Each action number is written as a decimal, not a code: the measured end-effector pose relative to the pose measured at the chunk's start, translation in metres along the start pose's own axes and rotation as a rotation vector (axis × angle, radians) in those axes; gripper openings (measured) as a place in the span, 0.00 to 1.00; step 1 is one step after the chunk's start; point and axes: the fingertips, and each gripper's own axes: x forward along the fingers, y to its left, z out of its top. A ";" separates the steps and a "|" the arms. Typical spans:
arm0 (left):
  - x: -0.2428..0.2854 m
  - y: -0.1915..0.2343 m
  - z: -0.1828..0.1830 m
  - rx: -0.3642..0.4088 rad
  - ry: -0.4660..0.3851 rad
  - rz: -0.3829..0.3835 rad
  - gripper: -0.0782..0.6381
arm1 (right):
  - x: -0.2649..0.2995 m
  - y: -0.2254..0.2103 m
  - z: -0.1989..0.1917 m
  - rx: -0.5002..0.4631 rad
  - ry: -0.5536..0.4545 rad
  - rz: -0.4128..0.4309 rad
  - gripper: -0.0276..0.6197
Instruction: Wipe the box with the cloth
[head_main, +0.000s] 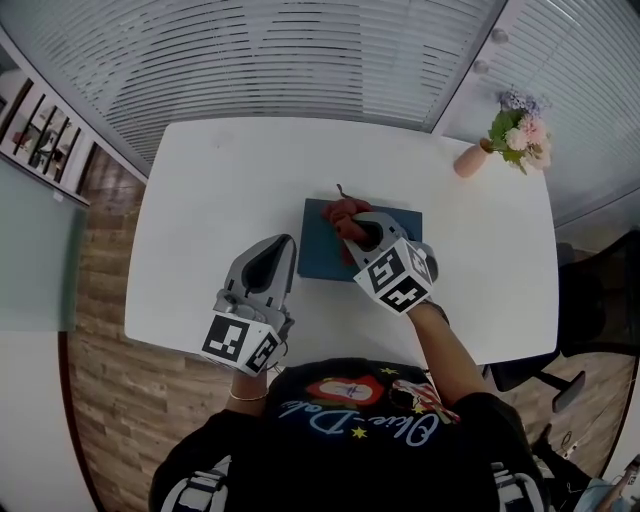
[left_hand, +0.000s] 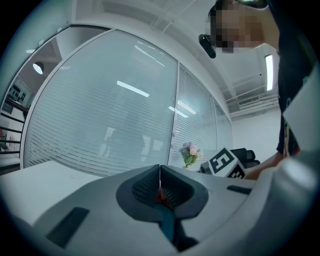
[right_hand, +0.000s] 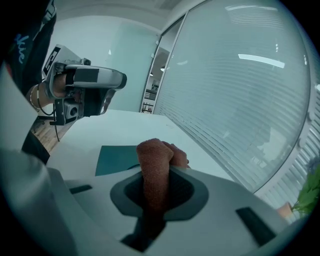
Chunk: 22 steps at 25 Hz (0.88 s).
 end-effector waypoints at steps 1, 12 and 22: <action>0.000 -0.001 0.000 0.001 0.001 -0.002 0.12 | -0.002 -0.001 -0.002 0.007 0.001 -0.004 0.12; 0.003 -0.006 0.000 0.005 0.007 -0.026 0.12 | -0.025 -0.016 -0.023 0.079 0.006 -0.049 0.12; 0.007 -0.010 0.000 0.003 0.013 -0.057 0.12 | -0.054 -0.040 -0.062 0.184 0.054 -0.154 0.12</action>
